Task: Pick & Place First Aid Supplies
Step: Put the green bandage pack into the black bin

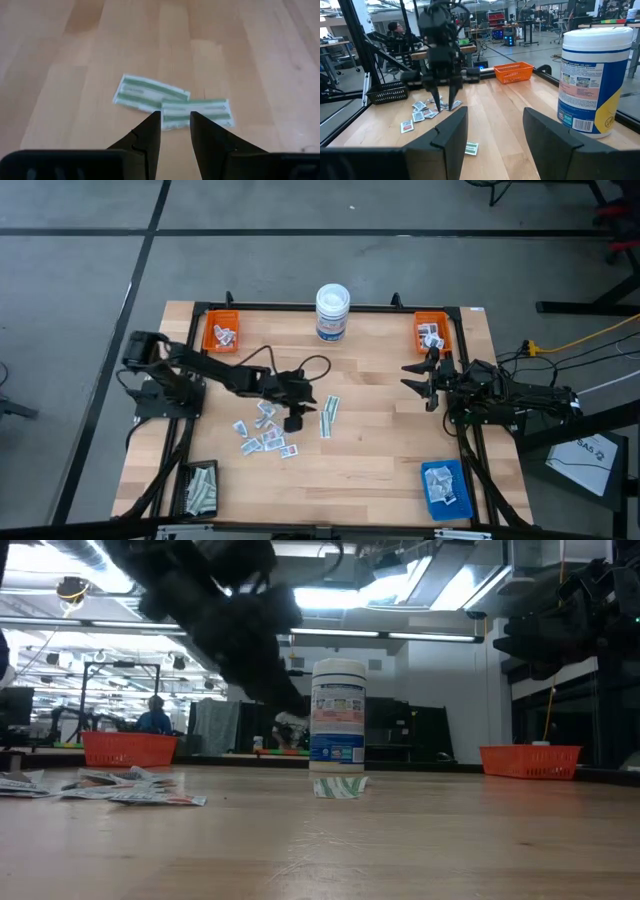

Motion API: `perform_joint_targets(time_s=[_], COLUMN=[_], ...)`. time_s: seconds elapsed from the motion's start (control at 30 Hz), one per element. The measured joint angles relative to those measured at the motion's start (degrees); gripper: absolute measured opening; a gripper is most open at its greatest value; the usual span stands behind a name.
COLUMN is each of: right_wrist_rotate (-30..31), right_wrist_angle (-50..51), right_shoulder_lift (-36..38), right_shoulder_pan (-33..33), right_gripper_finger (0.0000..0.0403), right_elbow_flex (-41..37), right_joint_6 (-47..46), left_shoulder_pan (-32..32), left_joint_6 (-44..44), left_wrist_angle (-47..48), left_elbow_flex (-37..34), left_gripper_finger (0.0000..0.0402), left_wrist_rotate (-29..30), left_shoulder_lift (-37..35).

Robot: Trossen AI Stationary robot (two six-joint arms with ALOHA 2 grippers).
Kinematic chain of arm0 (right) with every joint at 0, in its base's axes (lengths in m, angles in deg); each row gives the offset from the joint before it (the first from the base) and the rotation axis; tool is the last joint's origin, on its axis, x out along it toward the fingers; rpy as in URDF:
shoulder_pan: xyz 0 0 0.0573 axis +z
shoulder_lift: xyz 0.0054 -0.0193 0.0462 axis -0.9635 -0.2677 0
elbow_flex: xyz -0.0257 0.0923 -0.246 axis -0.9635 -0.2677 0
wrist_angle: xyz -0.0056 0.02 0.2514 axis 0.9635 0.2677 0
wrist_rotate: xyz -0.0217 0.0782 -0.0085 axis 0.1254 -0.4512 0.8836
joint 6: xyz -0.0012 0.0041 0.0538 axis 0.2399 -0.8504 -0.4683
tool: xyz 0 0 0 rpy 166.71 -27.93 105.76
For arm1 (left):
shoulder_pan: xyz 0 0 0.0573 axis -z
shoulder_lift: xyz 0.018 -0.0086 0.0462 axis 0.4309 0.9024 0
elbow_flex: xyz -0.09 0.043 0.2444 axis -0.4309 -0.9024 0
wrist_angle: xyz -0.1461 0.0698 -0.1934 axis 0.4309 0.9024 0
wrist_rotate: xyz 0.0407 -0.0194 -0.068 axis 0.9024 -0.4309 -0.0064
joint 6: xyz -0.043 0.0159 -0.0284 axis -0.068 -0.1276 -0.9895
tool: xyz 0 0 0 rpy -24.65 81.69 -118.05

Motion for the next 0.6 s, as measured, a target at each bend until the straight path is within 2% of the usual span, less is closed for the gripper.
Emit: perform_joint_targets(time_s=[0.3, 0.6], right_wrist_rotate=[0.00, 0.02], right_wrist_angle=[0.02, 0.00], right_shoulder_lift=[0.02, 0.00], right_shoulder_pan=[0.00, 0.02], right_gripper_finger=[0.0191, 0.0191], right_elbow_flex=[0.00, 0.00], right_joint_6=[0.00, 0.00], left_shoulder_pan=[0.46, 0.46], left_joint_6=[0.62, 0.62], left_wrist_angle=[-10.13, -13.29], left_elbow_flex=[0.00, 0.00], left_gripper_finger=[0.0099, 0.0105], left_wrist_rotate=[-0.38, -0.35], left_shoulder_lift=[11.12, 15.03])
